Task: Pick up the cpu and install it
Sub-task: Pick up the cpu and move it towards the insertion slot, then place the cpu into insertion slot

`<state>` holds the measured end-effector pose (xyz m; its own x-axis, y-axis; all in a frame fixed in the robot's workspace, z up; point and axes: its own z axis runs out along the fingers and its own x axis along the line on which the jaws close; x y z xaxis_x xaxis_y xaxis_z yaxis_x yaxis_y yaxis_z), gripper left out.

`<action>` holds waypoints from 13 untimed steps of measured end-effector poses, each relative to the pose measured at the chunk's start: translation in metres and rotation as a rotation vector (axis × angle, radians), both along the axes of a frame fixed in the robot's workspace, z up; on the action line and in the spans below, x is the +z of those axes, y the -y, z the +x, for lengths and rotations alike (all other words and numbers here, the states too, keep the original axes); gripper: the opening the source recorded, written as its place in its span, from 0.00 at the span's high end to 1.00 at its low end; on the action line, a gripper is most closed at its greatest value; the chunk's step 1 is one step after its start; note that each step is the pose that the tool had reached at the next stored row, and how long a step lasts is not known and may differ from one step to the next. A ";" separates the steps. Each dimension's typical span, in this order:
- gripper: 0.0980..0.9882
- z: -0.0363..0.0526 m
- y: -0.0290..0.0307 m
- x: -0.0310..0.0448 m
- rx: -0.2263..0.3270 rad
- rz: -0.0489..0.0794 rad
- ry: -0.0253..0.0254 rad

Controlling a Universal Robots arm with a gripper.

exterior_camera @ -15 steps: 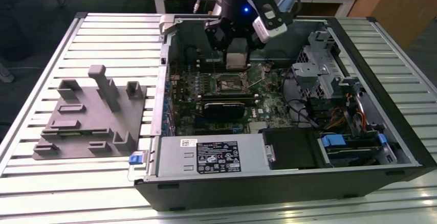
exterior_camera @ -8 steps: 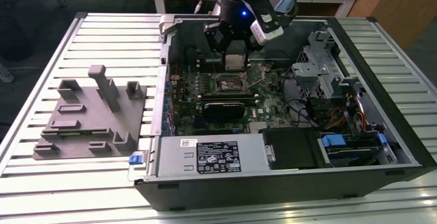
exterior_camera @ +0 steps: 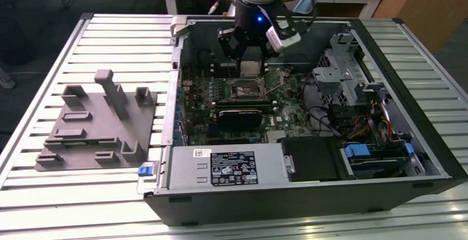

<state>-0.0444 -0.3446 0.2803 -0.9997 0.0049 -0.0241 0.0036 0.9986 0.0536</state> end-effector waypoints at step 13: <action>0.50 0.0000 -0.0009 -0.0040 0.000 0.000 -0.0002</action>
